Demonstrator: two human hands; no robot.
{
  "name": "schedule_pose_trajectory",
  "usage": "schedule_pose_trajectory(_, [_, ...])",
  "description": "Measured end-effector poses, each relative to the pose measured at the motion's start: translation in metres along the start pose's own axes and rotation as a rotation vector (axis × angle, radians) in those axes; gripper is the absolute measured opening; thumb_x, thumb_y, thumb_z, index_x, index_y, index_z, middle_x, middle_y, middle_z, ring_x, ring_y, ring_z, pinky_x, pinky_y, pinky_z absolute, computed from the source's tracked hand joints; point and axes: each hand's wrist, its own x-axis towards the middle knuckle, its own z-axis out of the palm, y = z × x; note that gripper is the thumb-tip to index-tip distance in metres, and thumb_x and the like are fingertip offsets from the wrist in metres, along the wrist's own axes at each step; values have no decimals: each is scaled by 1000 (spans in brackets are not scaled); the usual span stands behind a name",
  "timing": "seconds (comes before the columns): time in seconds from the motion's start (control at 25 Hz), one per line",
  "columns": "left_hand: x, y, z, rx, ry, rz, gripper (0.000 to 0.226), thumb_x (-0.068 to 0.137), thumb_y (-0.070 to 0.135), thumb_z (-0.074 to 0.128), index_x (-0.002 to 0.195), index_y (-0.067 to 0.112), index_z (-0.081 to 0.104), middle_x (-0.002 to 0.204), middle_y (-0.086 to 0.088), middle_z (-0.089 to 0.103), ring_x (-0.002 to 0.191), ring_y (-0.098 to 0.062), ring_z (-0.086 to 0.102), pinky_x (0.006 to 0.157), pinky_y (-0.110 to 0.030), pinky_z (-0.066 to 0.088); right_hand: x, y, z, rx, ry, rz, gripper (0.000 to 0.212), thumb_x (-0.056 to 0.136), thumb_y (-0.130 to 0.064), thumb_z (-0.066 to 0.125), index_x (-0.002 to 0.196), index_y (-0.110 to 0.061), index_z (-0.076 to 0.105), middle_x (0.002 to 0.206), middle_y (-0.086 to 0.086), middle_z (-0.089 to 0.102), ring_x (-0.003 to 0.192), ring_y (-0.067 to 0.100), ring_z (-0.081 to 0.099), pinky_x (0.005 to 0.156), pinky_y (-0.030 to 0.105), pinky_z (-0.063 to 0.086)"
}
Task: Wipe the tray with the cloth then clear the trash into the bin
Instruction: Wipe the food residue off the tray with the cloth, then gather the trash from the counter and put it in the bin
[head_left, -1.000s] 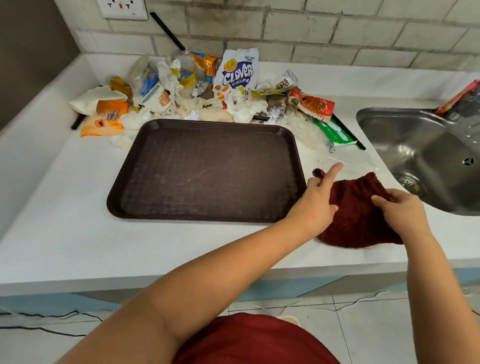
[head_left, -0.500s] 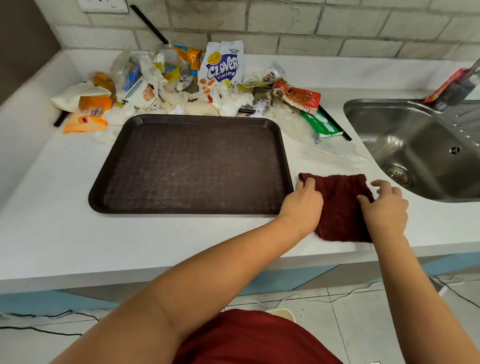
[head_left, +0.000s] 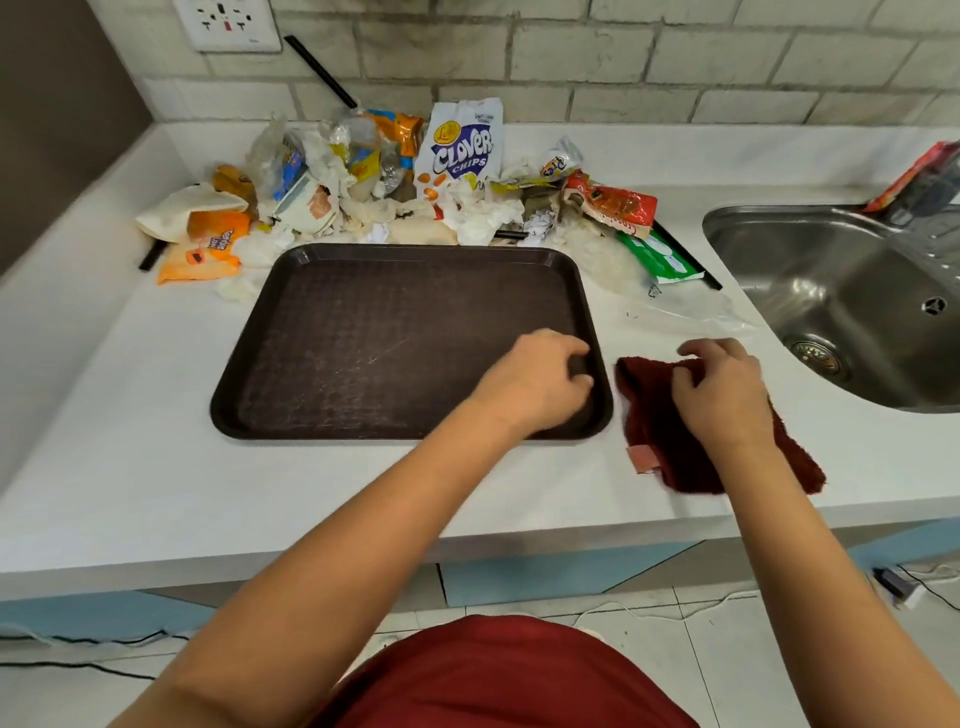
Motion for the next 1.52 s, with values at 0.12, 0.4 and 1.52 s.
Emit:
schedule_pose_trajectory(0.12, [-4, -60, -40, 38, 205, -218, 40, 89, 29, 56, 128, 20, 54, 137, -2, 47, 118, -21, 51, 102, -36, 42, -3, -44, 21, 216, -92, -144, 25, 85, -12, 56, 109, -12, 63, 114, 10, 55, 78, 28, 58, 83, 30, 44])
schedule_pose_trajectory(0.4, [-55, -193, -100, 151, 599, -758, 43, 91, 20, 49, 134, 16, 46, 139, -15, 40, 125, -36, 40, 101, -47, 37, 14, -81, 53, 39, -262, -6, 43, 88, -16, 57, 130, -13, 48, 131, 17, 40, 119, 36, 43, 100, 42, 39])
schedule_pose_trajectory(1.52, [-177, -245, -138, 139, 755, -987, 44, 85, 2, 46, 128, 13, 48, 117, -16, 60, 105, -37, 55, 76, -37, 42, -37, -141, 59, 252, -321, 69, 28, 63, -34, 44, 60, -6, 44, 58, 7, 49, 61, 27, 45, 55, 33, 31])
